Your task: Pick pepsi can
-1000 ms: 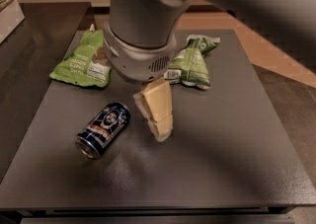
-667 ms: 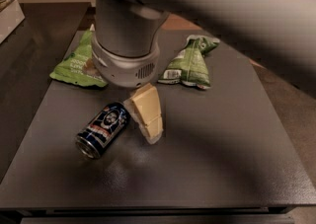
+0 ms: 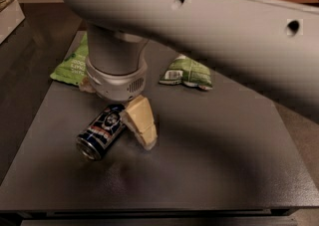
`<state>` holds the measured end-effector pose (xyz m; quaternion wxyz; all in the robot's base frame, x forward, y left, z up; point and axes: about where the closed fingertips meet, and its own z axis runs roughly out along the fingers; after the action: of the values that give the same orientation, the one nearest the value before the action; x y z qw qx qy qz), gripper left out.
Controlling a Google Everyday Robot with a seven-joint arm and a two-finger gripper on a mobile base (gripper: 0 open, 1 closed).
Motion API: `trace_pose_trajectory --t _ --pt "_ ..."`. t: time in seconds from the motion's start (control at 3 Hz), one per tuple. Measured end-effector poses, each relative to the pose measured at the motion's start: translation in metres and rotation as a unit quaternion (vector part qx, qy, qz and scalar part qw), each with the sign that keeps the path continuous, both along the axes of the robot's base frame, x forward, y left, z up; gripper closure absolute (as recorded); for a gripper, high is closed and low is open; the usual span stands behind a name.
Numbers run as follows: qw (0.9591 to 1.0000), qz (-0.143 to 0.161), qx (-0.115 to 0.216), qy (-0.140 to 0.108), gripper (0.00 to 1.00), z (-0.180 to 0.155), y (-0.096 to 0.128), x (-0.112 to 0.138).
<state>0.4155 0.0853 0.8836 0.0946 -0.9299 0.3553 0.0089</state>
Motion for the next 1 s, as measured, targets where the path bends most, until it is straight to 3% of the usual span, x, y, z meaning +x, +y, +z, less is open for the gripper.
trace_pose_trajectory --t 1.0 --pt "0.9993 0.016 -0.034 -0.001 0.00 -0.031 0.014 0.017"
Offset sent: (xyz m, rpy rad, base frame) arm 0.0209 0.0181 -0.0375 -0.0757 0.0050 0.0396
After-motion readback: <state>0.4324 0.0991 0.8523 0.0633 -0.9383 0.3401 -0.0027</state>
